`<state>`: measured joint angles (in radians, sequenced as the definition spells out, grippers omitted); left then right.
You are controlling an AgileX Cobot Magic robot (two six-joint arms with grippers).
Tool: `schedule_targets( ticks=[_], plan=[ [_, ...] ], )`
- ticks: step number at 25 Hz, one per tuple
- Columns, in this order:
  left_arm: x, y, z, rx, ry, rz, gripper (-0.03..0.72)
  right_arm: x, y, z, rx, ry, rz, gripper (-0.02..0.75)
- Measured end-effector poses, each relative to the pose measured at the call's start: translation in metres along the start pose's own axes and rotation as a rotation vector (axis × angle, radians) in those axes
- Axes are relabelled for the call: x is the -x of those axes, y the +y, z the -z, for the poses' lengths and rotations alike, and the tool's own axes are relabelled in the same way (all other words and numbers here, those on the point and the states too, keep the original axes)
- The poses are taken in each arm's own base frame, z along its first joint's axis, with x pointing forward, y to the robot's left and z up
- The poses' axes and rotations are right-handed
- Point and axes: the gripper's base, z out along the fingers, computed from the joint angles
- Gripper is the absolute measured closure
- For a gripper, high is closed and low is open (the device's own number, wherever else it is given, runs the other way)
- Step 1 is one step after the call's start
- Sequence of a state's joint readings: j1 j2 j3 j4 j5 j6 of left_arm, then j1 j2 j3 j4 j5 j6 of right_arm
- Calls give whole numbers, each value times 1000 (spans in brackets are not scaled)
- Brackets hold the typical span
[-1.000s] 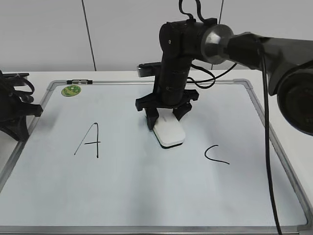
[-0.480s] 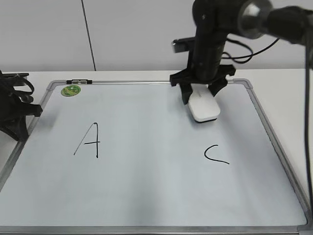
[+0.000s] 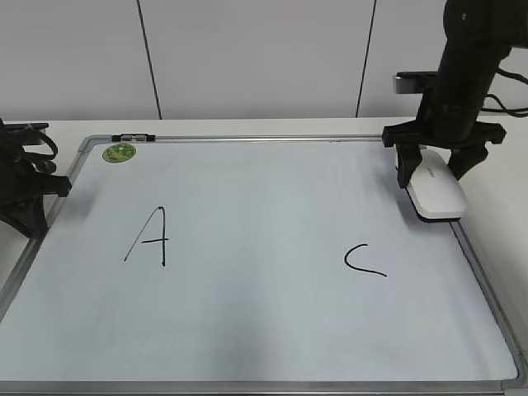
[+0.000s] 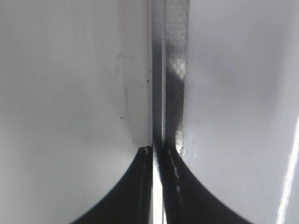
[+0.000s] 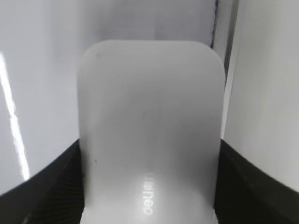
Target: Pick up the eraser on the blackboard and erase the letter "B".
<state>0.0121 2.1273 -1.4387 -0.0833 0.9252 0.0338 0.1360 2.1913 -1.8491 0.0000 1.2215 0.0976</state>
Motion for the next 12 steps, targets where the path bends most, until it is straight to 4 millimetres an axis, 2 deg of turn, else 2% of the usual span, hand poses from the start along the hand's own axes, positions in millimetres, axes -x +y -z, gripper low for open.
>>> schedule_targets(
  ticks=[4,10,12],
  plan=[
    [0,0,0,0,0,0,662,-9,-13,-11,5,52,-10,216],
    [0,0,0,-4,0,3,662,-8,-22,-16,2,64,-19,216],
    [0,0,0,-4,0,3,662,-8,-25,-25,-2,83,-24,216]
  ],
)
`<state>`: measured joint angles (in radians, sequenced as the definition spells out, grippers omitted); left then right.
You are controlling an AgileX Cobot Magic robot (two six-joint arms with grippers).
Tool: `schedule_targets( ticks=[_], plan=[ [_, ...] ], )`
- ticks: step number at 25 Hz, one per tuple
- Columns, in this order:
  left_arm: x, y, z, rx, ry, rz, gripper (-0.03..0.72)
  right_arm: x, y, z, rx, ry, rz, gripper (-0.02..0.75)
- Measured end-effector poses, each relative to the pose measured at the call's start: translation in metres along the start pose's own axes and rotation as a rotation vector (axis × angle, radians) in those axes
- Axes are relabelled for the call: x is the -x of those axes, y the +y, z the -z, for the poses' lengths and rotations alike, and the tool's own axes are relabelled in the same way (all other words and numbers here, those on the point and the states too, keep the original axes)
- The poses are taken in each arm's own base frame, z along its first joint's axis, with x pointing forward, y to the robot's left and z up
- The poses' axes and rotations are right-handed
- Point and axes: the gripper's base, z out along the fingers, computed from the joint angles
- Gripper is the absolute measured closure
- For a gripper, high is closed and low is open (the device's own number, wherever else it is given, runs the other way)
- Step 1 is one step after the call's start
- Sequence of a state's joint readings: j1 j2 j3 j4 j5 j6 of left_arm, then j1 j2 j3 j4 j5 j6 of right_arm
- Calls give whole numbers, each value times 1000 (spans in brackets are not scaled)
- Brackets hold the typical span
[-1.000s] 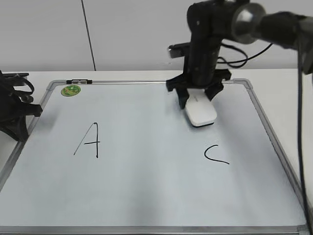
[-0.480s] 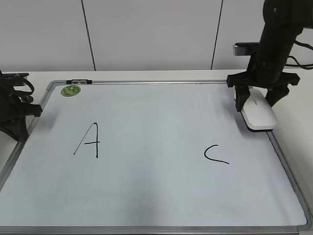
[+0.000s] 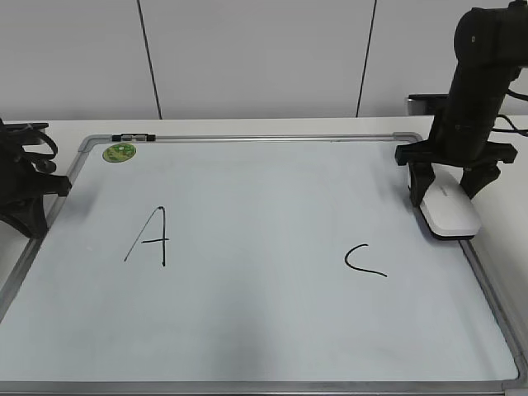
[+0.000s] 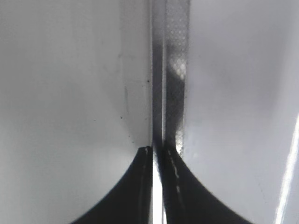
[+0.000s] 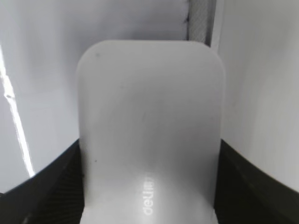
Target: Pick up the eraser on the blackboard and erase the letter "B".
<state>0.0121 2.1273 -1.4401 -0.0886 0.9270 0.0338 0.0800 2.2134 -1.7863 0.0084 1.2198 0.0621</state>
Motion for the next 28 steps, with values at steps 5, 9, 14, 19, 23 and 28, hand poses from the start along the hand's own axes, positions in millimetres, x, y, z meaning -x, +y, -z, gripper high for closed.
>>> schedule_targets(
  ticks=[5,9,14,19,23,28],
  plan=[
    [0,0,0,0,0,0,662,0,-1,-1,-2,2,1,216],
    [0,0,0,-2,0,1,662,0,-1,-1,-2,2,2,216],
    [0,0,0,-2,0,1,662,0,1,-1,13,3,-4,216],
    [0,0,0,-2,0,2,662,1,3,-4,40,-1,-15,216],
    [0,0,0,-4,0,3,662,3,3,-12,40,4,-14,216],
    [0,0,0,-4,0,3,662,4,3,-20,39,18,-14,216]
  ],
)
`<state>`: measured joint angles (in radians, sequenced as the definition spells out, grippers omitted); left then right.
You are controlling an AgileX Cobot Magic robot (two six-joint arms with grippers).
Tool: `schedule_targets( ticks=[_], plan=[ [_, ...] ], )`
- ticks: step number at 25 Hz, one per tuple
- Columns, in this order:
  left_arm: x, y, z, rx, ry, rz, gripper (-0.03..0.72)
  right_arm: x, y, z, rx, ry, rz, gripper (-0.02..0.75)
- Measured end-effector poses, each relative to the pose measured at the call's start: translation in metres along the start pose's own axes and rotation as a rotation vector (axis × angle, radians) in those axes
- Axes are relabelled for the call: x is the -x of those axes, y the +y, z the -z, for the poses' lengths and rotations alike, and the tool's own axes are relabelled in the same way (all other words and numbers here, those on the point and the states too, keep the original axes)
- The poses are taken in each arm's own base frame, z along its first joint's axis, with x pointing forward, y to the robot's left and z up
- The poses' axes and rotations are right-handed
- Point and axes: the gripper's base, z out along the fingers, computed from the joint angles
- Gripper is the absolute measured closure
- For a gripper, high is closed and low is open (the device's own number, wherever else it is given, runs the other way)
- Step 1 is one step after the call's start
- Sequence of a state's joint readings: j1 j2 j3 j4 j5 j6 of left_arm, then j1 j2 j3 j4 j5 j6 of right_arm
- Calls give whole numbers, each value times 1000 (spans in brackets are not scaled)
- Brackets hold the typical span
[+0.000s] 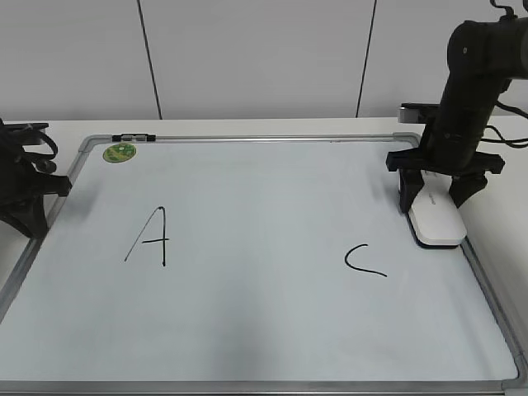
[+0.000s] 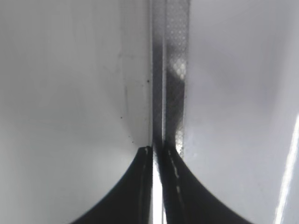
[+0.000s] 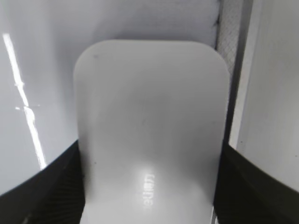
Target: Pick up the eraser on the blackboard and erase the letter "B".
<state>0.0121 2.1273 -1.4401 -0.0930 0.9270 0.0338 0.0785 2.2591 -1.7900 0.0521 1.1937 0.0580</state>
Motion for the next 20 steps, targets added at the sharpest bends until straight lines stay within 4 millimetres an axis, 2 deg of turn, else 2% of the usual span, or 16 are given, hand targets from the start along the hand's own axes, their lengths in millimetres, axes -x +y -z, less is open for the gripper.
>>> schedule_targets(
  ticks=[8,11,15,20],
  plan=[
    [0,0,0,0,0,0,662,0,0,-2,-4,6,1,198],
    [0,0,0,-2,0,1,662,1,-1,-7,-7,20,1,102],
    [0,-1,0,-6,0,5,662,9,0,2,-9,-16,5,81],
    [0,-1,1,-10,-2,7,645,21,0,28,-27,-114,9,78]
  ],
)
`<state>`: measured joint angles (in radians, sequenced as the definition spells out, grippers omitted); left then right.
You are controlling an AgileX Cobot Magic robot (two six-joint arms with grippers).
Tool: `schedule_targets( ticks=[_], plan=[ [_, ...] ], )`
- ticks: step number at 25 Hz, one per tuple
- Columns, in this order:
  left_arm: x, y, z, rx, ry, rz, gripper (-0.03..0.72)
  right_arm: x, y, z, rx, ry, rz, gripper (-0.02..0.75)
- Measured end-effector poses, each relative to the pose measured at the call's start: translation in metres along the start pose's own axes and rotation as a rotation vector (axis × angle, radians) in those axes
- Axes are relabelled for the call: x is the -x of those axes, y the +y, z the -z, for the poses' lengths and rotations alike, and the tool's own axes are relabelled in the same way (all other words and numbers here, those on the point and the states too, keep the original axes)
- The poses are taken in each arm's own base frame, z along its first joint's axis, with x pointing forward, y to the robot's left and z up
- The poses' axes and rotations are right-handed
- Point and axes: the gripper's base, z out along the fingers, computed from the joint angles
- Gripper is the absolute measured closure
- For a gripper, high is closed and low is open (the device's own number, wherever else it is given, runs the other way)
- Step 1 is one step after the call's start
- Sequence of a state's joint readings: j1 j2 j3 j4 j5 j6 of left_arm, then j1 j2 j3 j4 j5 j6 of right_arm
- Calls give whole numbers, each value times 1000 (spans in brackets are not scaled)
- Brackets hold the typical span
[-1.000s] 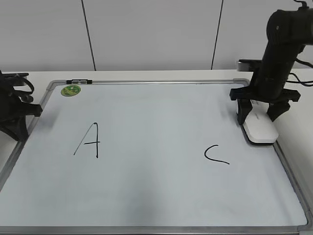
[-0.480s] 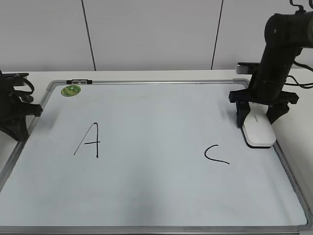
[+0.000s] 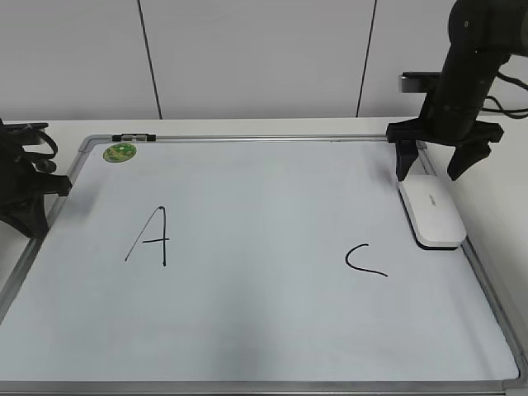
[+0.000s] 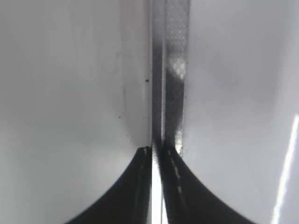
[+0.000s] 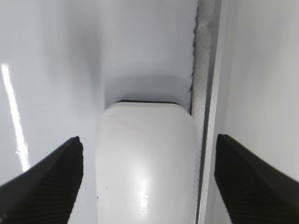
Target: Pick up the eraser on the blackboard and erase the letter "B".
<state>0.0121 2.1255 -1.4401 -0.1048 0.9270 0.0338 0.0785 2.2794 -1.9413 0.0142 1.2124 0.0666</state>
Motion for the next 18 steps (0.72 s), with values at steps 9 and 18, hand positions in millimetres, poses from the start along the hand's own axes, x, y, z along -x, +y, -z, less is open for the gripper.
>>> schedule_targets(
  ticks=[9,18],
  plan=[
    [-3,-5,48,-10,-110,-8,209,-6,-3,65,-18,-132,-38,83],
    [-23,-8,114,10,-189,-37,129,-29,-4,111,-4,-195,-66,162]
  ],
)
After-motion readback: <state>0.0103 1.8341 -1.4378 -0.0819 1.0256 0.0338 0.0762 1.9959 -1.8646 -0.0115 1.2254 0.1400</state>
